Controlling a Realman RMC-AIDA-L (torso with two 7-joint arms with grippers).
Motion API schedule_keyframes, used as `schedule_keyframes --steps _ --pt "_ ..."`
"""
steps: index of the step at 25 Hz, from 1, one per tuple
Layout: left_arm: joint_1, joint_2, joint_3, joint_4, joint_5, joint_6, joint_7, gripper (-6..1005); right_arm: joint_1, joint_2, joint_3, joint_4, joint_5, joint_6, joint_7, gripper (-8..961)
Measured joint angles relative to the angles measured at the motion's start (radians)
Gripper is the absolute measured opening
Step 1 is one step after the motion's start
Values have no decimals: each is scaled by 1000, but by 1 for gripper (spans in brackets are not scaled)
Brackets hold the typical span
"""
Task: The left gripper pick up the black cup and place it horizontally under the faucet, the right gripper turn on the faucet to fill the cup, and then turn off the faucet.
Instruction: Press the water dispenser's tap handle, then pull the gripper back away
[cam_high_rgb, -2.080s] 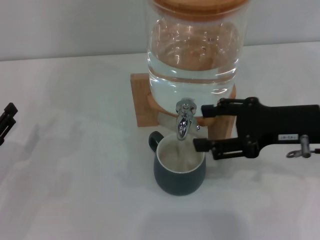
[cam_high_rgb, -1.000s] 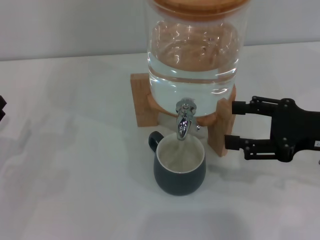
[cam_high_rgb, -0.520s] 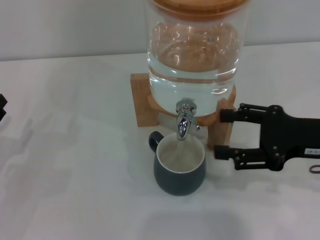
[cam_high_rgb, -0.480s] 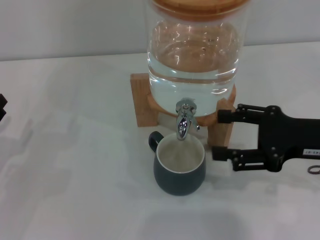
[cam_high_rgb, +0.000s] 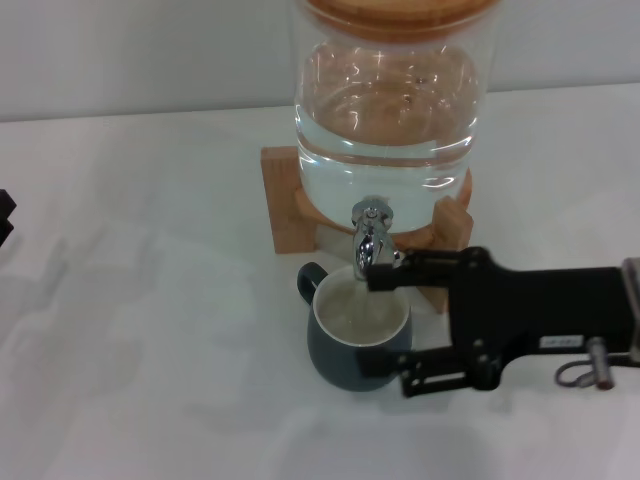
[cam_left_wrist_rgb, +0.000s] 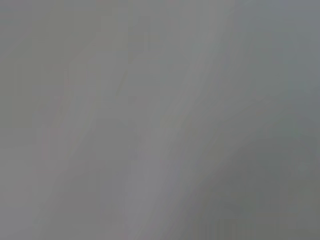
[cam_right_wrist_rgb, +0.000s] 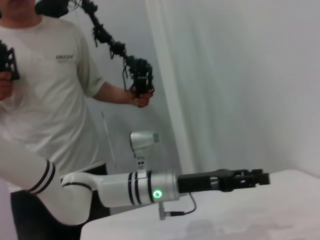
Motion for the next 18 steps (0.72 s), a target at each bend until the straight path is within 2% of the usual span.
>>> schedule_keyframes --steps 8,18 --pt "7 0 0 -2 0 -18 2 592 15 0 -111 -7 -11 -135 13 826" --pt "20 -2 -1 -5 0 -41 2 591 13 -2 -104 4 -18 -178 15 826"
